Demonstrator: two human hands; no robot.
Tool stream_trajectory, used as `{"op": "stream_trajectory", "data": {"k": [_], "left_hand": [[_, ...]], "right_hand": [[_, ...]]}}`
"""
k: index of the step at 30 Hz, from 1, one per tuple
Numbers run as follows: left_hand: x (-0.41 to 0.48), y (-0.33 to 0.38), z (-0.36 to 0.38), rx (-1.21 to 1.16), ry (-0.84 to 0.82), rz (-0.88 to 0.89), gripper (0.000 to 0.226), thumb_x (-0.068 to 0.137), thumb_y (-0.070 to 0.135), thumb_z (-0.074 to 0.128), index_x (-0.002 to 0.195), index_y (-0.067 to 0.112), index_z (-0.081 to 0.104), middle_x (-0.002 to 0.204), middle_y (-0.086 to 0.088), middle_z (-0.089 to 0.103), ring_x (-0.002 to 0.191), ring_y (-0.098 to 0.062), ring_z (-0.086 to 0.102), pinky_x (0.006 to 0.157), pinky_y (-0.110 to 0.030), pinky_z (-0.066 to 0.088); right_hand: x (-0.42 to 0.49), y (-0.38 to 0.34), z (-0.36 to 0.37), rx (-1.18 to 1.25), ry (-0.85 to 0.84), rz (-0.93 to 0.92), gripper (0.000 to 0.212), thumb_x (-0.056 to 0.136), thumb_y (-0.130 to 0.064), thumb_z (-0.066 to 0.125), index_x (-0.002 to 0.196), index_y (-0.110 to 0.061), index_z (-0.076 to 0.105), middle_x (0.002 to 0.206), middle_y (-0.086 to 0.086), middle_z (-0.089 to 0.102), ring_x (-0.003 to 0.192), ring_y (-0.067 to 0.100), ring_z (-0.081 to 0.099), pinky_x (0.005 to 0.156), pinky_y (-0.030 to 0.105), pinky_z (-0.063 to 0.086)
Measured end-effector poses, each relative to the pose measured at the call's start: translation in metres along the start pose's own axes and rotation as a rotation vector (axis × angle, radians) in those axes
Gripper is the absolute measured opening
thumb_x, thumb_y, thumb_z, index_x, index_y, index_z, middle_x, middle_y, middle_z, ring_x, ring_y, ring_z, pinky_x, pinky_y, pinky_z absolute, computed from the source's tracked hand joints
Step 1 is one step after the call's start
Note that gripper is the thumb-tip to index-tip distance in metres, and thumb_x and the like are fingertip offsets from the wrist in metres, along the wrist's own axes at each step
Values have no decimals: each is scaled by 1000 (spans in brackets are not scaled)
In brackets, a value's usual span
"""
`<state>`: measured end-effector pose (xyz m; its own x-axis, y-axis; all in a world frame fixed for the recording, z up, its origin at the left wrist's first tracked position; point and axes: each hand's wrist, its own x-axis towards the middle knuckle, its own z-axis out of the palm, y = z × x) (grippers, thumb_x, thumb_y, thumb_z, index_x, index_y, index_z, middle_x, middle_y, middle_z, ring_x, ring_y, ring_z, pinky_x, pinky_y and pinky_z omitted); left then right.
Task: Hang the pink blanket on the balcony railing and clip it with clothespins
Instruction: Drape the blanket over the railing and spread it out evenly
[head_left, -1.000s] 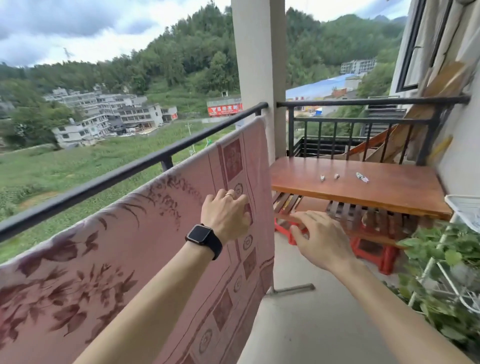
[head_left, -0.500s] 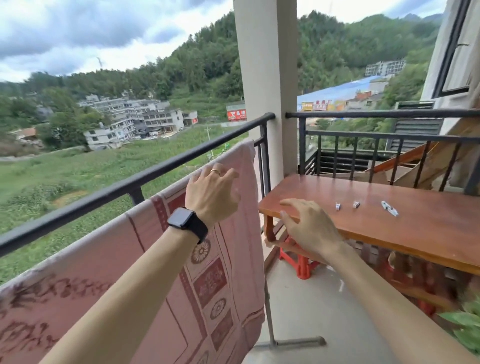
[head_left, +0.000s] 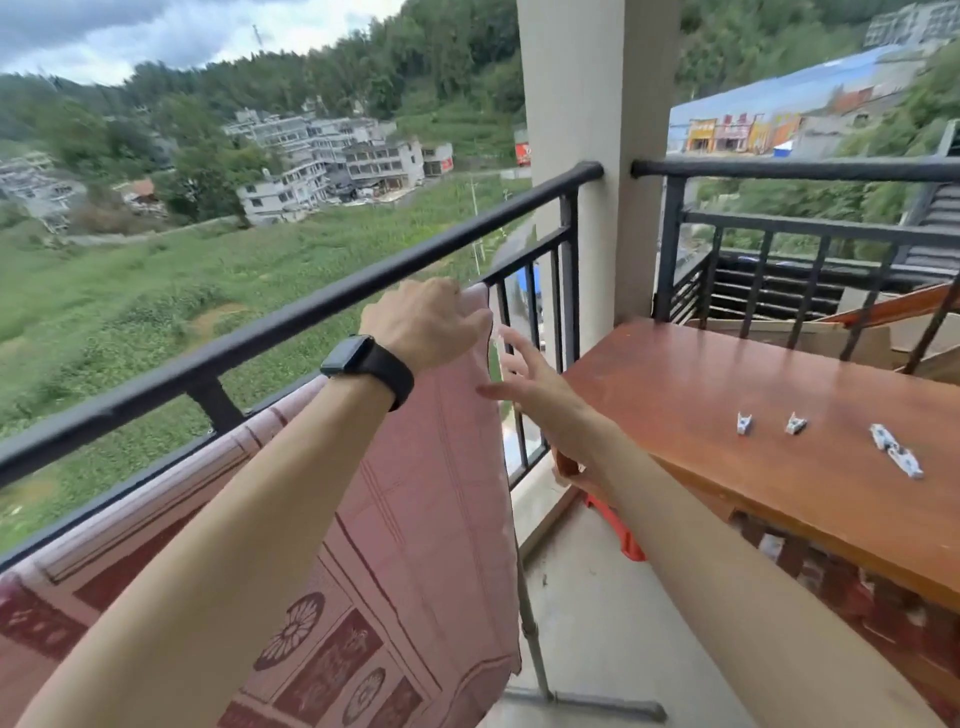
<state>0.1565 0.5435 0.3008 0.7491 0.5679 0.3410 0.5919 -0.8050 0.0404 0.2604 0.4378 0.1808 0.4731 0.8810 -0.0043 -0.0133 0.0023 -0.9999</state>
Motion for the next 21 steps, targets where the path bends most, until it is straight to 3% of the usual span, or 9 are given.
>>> {"op": "stream_trajectory", "data": {"k": [2,5,7,9,13,16,18,21], "left_hand": [[-1,1,-1,-12,-25,-28,36,85,58,49,74,25,54,71,8,57,61,-13,54,49,-25,33],[-8,13,-2,-13,23,-62,27,84,52,52,77,26,58,70,11,59,61,-13,56,48,-24,36],[-19,19,-10,-34,61,-111,20,83,47,54,72,32,58,69,12,60,60,-14,56,47,-23,36],[-32,26,-17,-51,97,-148,26,84,46,56,62,32,53,62,10,59,55,-12,53,45,-23,32],[-55,35,-33,-89,102,-265,25,81,46,56,69,25,63,60,10,59,57,-11,53,50,-28,42],[-69,40,-39,-115,108,-323,23,79,51,55,71,31,64,64,15,62,62,-4,57,56,-28,47],[-79,43,-39,-49,79,-364,19,82,53,58,78,36,66,72,16,67,69,-4,61,60,-30,51],[-92,39,-39,77,55,-418,20,85,55,58,81,37,65,81,15,70,76,-12,63,65,-34,53]], "right_hand": [[21,-5,-6,107,-199,-9,87,76,-19,79,145,-51,35,155,1,43,141,16,41,99,34,34],[42,-3,-14,119,-395,-51,47,77,-20,81,119,-35,66,117,-5,73,109,11,68,83,29,51],[41,-2,-12,61,-436,-106,32,73,-29,86,103,-30,75,104,-3,77,97,13,73,74,23,56],[35,-1,-12,76,-488,-171,27,74,-27,88,98,-31,78,100,-3,78,94,14,74,72,22,57],[17,-4,-10,153,-514,-244,20,74,-20,88,88,-33,81,86,-3,79,79,11,75,65,22,57],[7,2,-7,93,-410,-347,6,78,-27,85,82,-29,81,77,1,77,72,7,68,61,38,57],[-1,10,-2,74,-455,-321,14,78,-36,83,89,-27,79,83,1,77,74,9,68,69,42,58],[-10,31,8,-145,-662,-259,37,70,-52,84,101,-37,71,95,-17,75,87,-2,66,76,24,57]]}}
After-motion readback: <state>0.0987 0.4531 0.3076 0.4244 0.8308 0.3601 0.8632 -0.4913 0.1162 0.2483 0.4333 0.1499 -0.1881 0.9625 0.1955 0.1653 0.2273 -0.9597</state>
